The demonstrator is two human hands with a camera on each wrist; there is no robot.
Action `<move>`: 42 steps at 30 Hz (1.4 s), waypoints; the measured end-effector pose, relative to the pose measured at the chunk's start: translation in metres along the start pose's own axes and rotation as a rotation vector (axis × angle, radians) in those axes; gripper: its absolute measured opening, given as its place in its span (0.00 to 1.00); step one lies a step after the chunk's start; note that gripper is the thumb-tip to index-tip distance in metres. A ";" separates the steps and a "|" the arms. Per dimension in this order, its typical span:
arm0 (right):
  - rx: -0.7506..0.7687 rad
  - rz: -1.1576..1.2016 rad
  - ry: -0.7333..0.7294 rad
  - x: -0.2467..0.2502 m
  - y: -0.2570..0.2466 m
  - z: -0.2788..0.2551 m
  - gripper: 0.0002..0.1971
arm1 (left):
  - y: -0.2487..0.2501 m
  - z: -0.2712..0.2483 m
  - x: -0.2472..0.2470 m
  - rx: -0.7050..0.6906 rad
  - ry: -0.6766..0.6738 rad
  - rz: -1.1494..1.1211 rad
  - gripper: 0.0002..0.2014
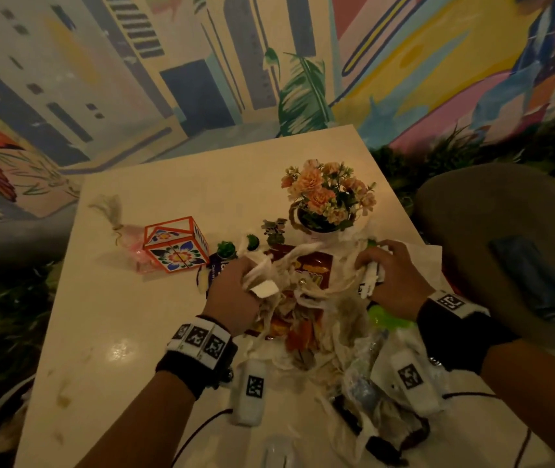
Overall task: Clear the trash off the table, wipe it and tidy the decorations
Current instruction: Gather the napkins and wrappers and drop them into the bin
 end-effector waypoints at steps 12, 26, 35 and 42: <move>0.059 -0.059 -0.018 -0.012 -0.027 -0.019 0.22 | 0.042 -0.027 0.012 -0.398 0.124 0.315 0.15; 0.241 0.124 -0.029 0.011 -0.079 -0.033 0.25 | -0.041 -0.054 0.085 0.154 0.258 -0.585 0.16; 0.381 0.081 0.003 -0.030 -0.166 -0.052 0.19 | -0.073 -0.085 0.164 0.071 0.199 -0.559 0.14; 0.421 0.122 0.126 -0.082 -0.238 -0.104 0.23 | -0.123 -0.113 0.233 0.009 0.088 -0.554 0.15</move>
Point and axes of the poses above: each hand's wrist, its own z-axis towards the middle knuckle, its own x-axis out of the back of the hand, y = z × x, the point moved 8 cm from there along z, towards the middle knuckle, and after that the axes turned 1 degree about -y, right-handed, at the moved point
